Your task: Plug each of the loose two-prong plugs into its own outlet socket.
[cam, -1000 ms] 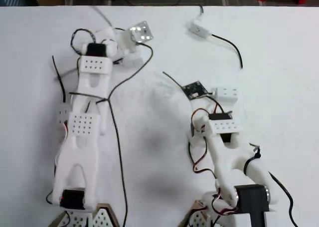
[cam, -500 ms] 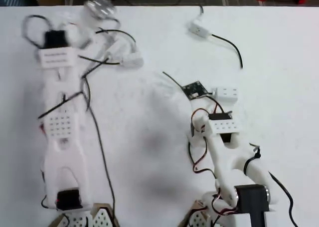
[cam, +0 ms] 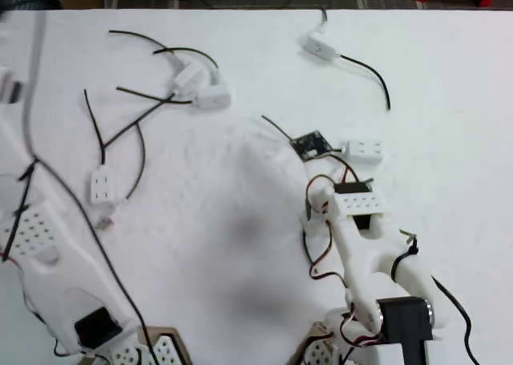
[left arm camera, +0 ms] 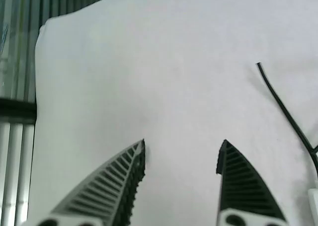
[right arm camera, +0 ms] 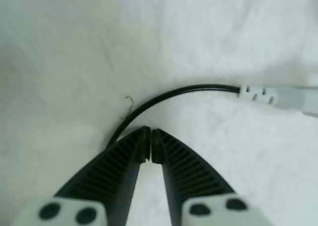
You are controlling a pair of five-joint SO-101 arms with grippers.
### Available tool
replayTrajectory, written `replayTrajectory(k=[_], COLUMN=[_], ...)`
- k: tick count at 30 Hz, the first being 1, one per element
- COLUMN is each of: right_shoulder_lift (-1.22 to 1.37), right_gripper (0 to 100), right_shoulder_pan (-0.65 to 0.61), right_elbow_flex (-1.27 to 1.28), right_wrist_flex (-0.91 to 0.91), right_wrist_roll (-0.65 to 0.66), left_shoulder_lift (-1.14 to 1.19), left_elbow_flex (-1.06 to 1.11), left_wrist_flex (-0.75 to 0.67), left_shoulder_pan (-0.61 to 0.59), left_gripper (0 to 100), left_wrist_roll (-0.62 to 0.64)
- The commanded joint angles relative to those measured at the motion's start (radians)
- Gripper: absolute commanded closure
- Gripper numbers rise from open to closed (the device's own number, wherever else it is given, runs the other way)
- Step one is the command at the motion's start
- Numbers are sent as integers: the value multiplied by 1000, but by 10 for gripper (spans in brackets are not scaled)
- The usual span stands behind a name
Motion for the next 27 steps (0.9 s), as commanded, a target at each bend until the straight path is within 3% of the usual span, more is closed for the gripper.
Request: replayTrajectory(k=[1, 7, 12, 16, 22, 27], right_shoulder_lift=[-33, -33, -33, -33, -33, -33], right_gripper=[977, 977, 977, 977, 977, 977], right_shoulder_pan=[-12, -12, -12, -12, -12, -12], right_elbow_flex=[3, 3, 3, 2, 2, 3], right_wrist_flex=[-8, -8, -8, -8, -8, -7], right_wrist_roll=[-3, 2, 2, 3, 3, 3], left_shoulder_lift=[-94, -197, -473, -711, -878, -842], left_elbow_flex=[-34, 133, 672, 1138, 1642, 1877], left_wrist_flex=[5, 6, 3, -9, -184, -417], left_shoulder_pan=[-91, -140, -134, -53, 70, 125], left_gripper=[756, 755, 755, 752, 599, 585], left_wrist_roll=[54, 41, 40, 38, 38, 48])
